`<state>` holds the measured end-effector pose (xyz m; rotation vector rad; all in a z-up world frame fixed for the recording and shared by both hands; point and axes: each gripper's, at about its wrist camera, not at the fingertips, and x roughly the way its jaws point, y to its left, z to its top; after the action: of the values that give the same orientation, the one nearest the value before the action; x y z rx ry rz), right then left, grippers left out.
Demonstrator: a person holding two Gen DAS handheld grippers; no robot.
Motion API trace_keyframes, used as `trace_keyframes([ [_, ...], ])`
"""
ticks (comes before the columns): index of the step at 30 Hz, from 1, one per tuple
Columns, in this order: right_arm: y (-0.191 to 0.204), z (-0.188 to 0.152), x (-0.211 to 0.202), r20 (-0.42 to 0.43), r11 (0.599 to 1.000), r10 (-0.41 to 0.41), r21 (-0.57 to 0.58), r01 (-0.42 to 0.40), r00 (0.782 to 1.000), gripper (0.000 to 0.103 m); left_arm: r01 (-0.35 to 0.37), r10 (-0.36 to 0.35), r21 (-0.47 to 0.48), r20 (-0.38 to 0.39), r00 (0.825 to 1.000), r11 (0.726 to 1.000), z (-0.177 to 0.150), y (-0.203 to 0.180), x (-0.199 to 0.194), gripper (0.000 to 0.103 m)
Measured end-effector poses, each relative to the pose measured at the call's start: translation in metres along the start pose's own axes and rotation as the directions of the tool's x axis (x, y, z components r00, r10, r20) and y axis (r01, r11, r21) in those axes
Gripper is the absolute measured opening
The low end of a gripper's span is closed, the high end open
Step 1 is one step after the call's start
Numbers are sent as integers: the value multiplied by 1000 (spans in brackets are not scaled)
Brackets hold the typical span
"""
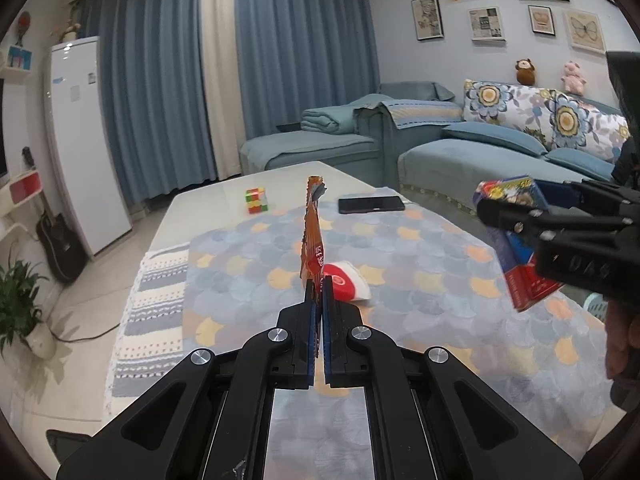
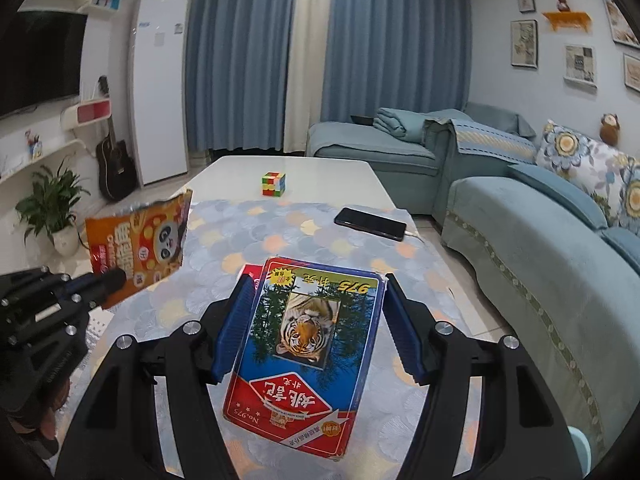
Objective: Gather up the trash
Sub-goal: 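Carry the card box and orange bag to the basket and open both grippers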
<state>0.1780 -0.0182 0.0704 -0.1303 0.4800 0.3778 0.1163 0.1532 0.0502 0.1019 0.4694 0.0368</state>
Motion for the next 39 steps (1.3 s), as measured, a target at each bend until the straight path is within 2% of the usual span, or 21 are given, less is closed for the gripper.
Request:
trace_keyframes([
  [10, -35, -13, -36, -7, 995, -25, 98, 25, 1000, 61, 56, -56, 15, 2, 998, 998, -2, -23, -2, 1],
  [26, -85, -45, -88, -5, 980, -121, 161, 120, 993, 61, 139, -139, 37, 7, 990, 990, -3, -59, -13, 1],
  [35, -129, -62, -116, 9, 958, -192, 219, 186, 981, 61, 192, -195, 126, 13, 981, 973, -5, -104, -17, 1],
  [39, -157, -70, -128, 11, 942, -229, 254, 219, 973, 61, 245, -250, 146, 12, 968, 958, -7, -132, -21, 1],
])
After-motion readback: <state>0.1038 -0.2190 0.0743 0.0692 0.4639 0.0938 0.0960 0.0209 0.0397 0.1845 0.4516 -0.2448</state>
